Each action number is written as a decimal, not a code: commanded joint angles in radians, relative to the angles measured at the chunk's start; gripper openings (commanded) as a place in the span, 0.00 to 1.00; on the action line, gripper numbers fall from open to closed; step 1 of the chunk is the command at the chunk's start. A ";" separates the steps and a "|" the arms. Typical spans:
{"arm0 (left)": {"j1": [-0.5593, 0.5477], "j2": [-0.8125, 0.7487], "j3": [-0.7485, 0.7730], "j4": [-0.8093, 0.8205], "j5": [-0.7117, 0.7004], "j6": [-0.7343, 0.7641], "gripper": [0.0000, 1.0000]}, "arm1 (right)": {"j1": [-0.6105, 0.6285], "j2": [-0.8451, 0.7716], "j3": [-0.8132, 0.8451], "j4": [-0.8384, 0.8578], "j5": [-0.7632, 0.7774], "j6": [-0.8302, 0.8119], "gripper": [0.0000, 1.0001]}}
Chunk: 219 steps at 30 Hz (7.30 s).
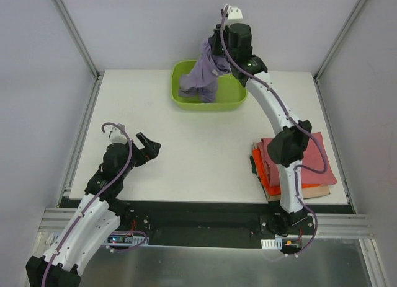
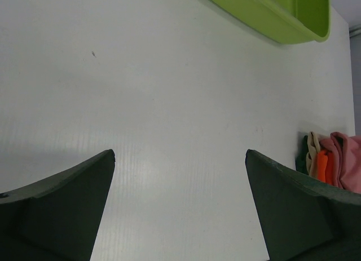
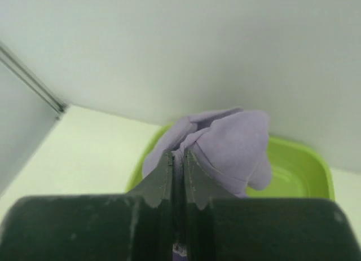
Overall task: Fold and stack the t-shirts
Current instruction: Grab crumpled tshirt from bin with the right arm, then move the tshirt to the center of the board, then flatten out the tshirt
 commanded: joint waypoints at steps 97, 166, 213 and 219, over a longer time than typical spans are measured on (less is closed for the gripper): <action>-0.002 0.681 0.097 0.070 0.204 -0.062 0.00 | 0.244 -0.282 -0.952 0.103 0.251 0.153 0.92; 0.001 -0.399 0.428 -0.066 -0.241 0.074 0.00 | 0.264 -1.621 -1.244 0.049 -0.100 -0.148 0.01; 0.006 0.120 -0.073 -0.051 -0.346 -0.091 0.00 | 0.465 -0.163 -0.809 -0.252 0.196 0.055 0.91; 0.006 0.110 -0.076 -0.051 -0.350 -0.088 0.00 | 0.454 -0.174 -0.835 -0.259 0.307 0.089 0.72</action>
